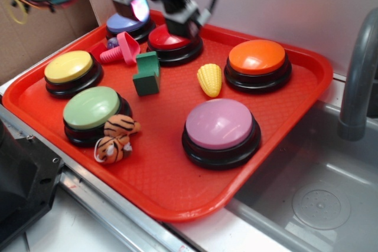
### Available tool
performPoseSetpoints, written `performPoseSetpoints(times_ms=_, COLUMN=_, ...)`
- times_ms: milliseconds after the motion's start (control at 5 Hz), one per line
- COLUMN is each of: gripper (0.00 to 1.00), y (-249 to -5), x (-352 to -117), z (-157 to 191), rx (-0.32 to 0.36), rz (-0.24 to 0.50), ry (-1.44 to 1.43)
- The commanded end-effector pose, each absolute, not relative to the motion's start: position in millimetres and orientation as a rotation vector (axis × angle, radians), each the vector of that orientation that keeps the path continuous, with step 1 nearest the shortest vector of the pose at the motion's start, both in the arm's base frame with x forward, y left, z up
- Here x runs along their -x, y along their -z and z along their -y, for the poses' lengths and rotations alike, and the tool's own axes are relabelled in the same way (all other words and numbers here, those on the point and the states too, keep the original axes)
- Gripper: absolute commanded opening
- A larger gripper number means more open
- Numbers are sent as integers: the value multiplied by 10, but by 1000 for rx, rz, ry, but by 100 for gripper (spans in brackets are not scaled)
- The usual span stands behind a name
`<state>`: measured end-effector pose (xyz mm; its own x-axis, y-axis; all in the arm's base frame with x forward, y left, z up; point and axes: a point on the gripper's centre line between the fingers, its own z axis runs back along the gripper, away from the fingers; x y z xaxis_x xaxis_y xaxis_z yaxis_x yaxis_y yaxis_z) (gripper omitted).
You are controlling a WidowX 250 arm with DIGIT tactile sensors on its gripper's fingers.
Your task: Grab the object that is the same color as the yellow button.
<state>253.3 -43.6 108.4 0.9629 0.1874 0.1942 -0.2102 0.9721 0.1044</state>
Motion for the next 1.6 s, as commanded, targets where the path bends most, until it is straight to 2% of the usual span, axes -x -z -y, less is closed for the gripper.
performPoseSetpoints(times_ms=0, gripper=100, y=-908, x=-2782, z=602, rx=-52, rz=280, ry=-204)
performPoseSetpoints(times_ms=400, gripper=100, y=-642, x=-2849, z=714, rx=-33, rz=278, ry=-156)
performPoseSetpoints(times_ms=1400, gripper=100, y=-410, x=-2989, z=705, rx=-89, rz=277, ry=-147)
